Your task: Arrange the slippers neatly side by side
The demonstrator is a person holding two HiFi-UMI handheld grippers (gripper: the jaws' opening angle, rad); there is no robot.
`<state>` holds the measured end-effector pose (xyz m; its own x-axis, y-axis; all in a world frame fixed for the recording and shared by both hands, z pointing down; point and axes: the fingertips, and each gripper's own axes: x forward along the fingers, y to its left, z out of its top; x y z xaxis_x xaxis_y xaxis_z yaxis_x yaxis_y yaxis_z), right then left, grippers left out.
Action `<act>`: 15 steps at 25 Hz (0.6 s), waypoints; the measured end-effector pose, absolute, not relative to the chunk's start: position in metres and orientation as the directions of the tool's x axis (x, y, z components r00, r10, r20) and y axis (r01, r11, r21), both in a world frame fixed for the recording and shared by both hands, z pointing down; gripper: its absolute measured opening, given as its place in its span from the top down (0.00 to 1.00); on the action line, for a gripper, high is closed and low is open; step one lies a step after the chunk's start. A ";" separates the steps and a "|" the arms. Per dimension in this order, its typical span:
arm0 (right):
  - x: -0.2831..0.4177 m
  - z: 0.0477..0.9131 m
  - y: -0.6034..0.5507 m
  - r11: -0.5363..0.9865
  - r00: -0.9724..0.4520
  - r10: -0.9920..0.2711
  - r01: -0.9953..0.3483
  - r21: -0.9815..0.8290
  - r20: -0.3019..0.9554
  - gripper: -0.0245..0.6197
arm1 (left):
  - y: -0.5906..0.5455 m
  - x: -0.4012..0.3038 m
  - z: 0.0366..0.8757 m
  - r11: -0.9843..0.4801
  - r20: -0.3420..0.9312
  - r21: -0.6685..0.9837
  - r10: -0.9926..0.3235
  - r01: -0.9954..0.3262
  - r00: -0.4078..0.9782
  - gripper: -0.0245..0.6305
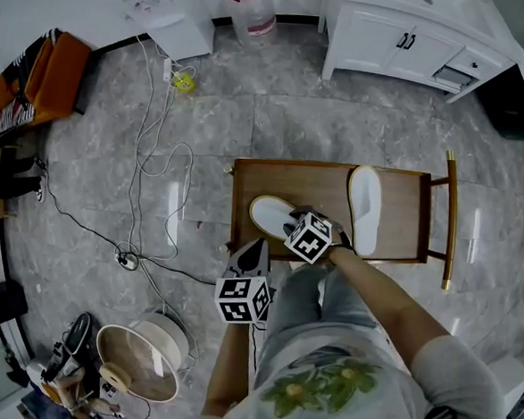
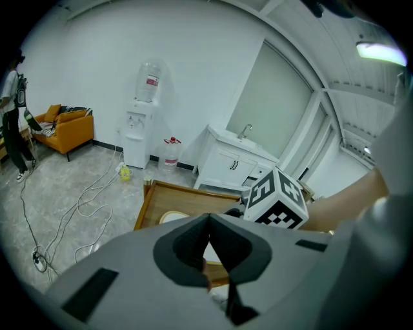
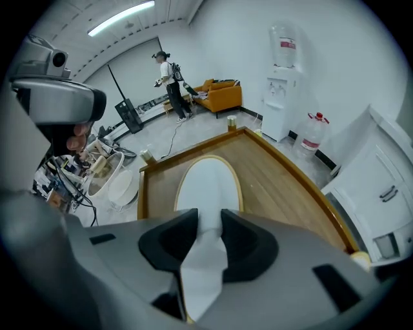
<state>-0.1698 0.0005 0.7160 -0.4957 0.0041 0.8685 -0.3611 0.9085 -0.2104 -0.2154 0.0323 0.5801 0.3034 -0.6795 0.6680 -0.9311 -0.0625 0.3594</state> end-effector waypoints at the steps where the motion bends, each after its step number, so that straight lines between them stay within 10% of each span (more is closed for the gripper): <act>1: -0.169 0.718 0.001 0.907 -0.488 0.006 -0.365 -0.210 0.873 0.80 | 0.032 -0.216 0.581 -0.064 0.669 0.360 -0.678 -0.931 0.305 0.94; 15: -0.158 0.719 -0.012 0.727 -0.490 -0.080 -0.624 -0.285 0.868 0.91 | 0.026 -0.214 0.588 -0.080 0.671 0.373 -0.665 -0.924 0.328 0.94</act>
<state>-0.1580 -0.0117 0.7190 -0.4900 -0.0798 0.8680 -0.6240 0.7275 -0.2853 -0.2138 0.0255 0.5882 0.3282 -0.6650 0.6708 -0.9243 -0.0795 0.3733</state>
